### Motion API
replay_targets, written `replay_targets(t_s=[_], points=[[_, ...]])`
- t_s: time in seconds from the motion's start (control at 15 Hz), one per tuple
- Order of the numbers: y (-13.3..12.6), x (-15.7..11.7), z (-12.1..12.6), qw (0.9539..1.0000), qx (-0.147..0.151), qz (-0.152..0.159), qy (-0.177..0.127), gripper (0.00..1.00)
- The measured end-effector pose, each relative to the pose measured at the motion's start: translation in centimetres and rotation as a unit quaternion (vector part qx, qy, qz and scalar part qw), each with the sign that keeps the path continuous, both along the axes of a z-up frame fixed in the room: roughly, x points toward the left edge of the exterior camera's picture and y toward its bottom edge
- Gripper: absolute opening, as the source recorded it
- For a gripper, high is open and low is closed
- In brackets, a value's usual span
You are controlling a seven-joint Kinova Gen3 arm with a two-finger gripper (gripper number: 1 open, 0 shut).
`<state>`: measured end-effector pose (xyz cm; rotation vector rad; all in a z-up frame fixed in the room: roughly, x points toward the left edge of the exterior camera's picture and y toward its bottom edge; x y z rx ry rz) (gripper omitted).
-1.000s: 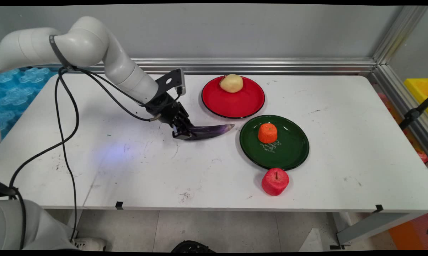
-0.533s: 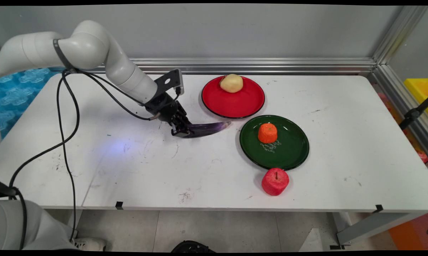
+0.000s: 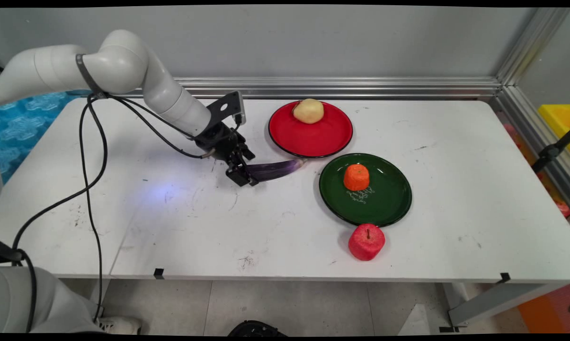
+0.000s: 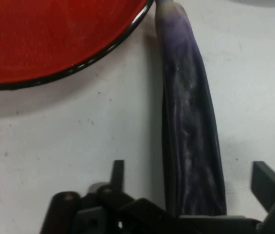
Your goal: Place the picked object on the table
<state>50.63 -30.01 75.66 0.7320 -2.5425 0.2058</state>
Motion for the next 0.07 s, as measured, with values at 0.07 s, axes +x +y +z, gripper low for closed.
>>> replay_targets(t_s=[0.07], points=[[0.03, 0.00, 0.11, 1.0000, 0.002, 0.001, 0.000, 1.00]])
